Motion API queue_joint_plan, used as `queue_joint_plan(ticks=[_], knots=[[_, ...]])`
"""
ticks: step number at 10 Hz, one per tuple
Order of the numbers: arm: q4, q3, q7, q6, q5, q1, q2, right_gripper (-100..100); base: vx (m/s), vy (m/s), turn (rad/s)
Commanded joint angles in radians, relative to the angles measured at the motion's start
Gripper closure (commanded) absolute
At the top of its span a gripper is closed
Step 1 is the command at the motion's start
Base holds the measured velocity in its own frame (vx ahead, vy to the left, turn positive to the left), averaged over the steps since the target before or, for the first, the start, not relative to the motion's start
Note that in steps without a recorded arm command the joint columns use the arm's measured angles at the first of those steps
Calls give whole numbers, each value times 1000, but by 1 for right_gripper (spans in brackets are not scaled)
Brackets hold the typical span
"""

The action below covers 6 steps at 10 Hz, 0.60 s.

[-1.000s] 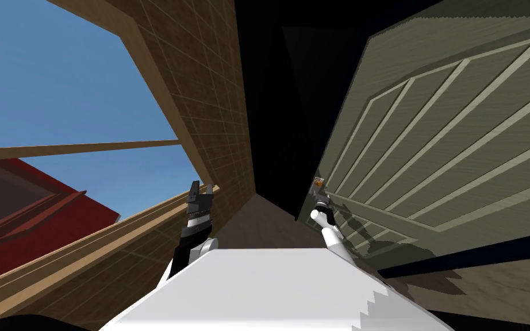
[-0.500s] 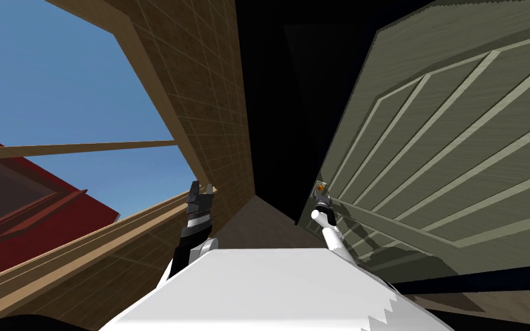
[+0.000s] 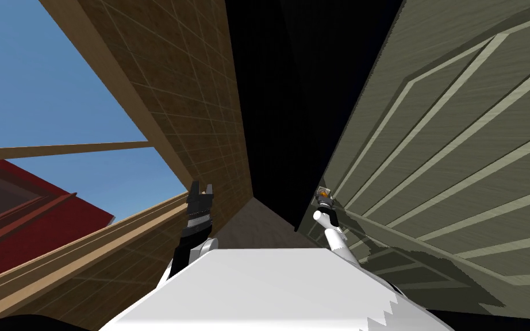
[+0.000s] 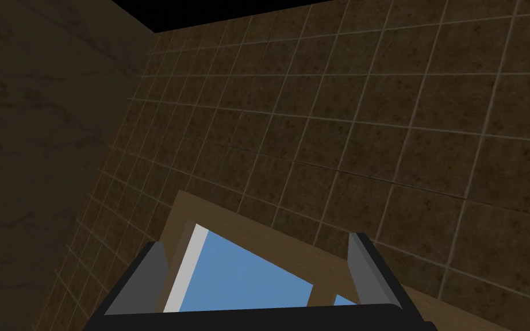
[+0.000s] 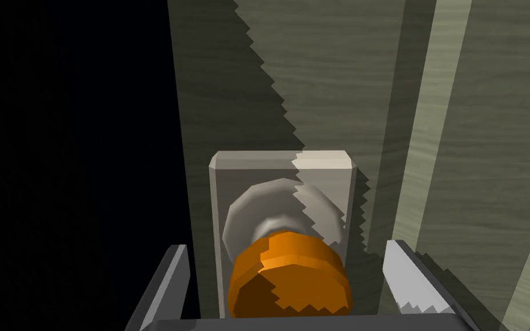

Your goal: Pull the door open

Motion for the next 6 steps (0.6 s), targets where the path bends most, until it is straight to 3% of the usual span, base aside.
queue_joint_plan(ticks=[1,2,6], knots=[[0,0,0,0,0,0,0,-100,77,-41,9],[0,0,0,0,0,0,0,100,-11,3,-17],[0,0,0,0,0,0,0,100,-18,9,3]])
